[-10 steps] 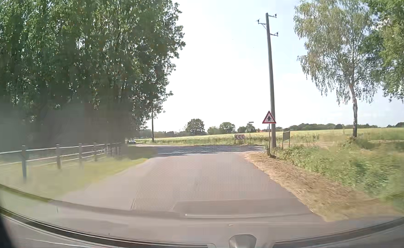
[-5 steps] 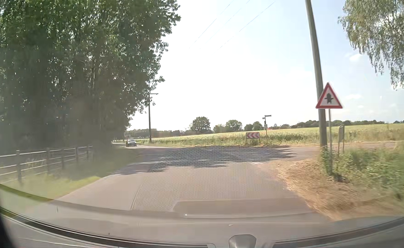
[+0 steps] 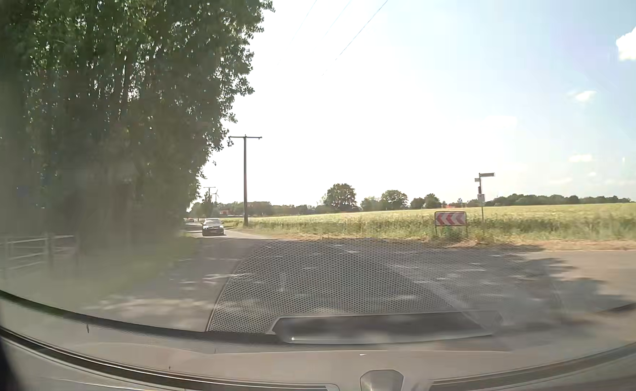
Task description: Follow the waypoints while adhering to traffic rules and regulations
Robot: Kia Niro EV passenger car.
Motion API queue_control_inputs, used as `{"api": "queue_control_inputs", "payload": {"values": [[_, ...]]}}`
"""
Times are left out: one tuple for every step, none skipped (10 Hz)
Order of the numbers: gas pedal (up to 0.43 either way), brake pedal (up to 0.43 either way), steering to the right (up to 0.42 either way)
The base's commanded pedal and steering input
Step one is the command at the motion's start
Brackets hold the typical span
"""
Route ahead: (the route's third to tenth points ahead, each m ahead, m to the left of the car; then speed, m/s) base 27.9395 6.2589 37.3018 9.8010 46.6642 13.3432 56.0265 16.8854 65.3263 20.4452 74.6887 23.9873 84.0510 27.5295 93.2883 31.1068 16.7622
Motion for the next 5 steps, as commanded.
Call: {"api": "queue_control_inputs", "payload": {"values": [[0.087,0.006,-0.053],[0.110,0.006,-0.059],[0.110,0.006,-0.065],[0.118,0.006,-0.066],[0.130,0.006,-0.069]]}}
